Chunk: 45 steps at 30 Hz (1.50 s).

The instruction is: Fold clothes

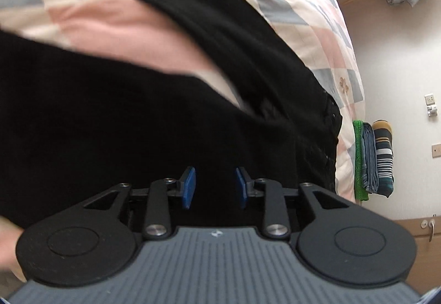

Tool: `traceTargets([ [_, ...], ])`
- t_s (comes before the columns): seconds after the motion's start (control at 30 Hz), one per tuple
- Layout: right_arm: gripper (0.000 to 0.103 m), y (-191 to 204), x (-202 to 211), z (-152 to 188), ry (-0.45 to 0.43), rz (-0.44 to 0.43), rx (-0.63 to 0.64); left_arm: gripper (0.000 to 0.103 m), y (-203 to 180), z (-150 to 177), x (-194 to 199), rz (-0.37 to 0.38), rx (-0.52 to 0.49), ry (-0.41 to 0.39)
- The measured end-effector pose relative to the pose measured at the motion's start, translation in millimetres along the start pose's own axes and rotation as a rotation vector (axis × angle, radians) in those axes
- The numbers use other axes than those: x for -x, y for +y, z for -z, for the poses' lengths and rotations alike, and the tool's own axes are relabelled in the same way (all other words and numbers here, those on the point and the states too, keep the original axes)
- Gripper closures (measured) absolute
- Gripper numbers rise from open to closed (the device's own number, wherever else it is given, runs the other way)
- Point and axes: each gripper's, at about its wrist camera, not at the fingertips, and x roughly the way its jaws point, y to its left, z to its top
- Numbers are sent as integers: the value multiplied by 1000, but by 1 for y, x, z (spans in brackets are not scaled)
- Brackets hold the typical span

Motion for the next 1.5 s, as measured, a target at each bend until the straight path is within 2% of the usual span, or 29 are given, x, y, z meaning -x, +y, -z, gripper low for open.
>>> traceTargets([
  [0.03,78,-3,-8,-2,10,-40,-31,74,-2,8,-1,-13,3,-3],
  [0.07,89,4,-5,-1,-2,-42,12,74,-5,14,-3,-29,7,-5],
  [0.1,91,13,0,0,-18,-38,65,74,-7,19,-5,-48,11,-7],
  [0.17,93,40,26,7,-71,-57,254,74,-9,28,-5,-66,20,-15],
  [0.23,95,42,44,14,-99,-14,308,74,-10,37,-5,-90,18,-24],
  [0.33,93,15,18,21,-34,129,277,74,-7,50,-10,-134,19,-23],
  [0.43,86,2,-1,19,-18,154,167,74,7,58,-3,-170,80,-40],
  [0.47,82,5,-1,17,-15,158,156,74,15,60,6,-182,105,-67],
  [0.5,73,8,2,16,-14,173,164,73,25,61,17,-198,132,-95],
  [0.6,55,20,19,15,-76,266,266,73,65,59,53,-284,220,-171],
  [0.73,52,53,39,23,-182,371,491,71,124,47,101,-406,309,-281],
  [0.8,52,73,35,31,-213,364,606,71,143,35,110,-440,308,-319],
  [0.87,52,95,26,51,-188,295,715,71,156,19,107,-456,259,-333],
  [1.0,52,127,-3,107,-55,154,856,71,181,-12,102,-488,162,-359],
  [1.1,53,139,-20,147,40,109,864,71,199,-24,97,-496,87,-351],
  [1.13,53,140,-25,159,55,128,857,70,204,-25,98,-499,59,-344],
  [1.2,53,137,-37,172,88,225,809,69,211,-30,98,-510,17,-328],
  [1.3,56,127,-37,171,46,316,674,71,225,-29,111,-526,-12,-299],
  [1.33,59,123,-37,170,31,344,628,71,233,-29,116,-536,-3,-293],
  [1.37,59,124,-34,168,17,379,582,76,243,-31,122,-537,20,-280],
  [1.4,55,126,-31,166,12,414,531,86,253,-33,129,-537,53,-260],
  [1.47,50,134,-19,165,5,463,429,87,267,-36,144,-567,109,-219],
  [1.5,42,139,-10,166,4,465,384,87,269,-38,151,-592,124,-196],
])
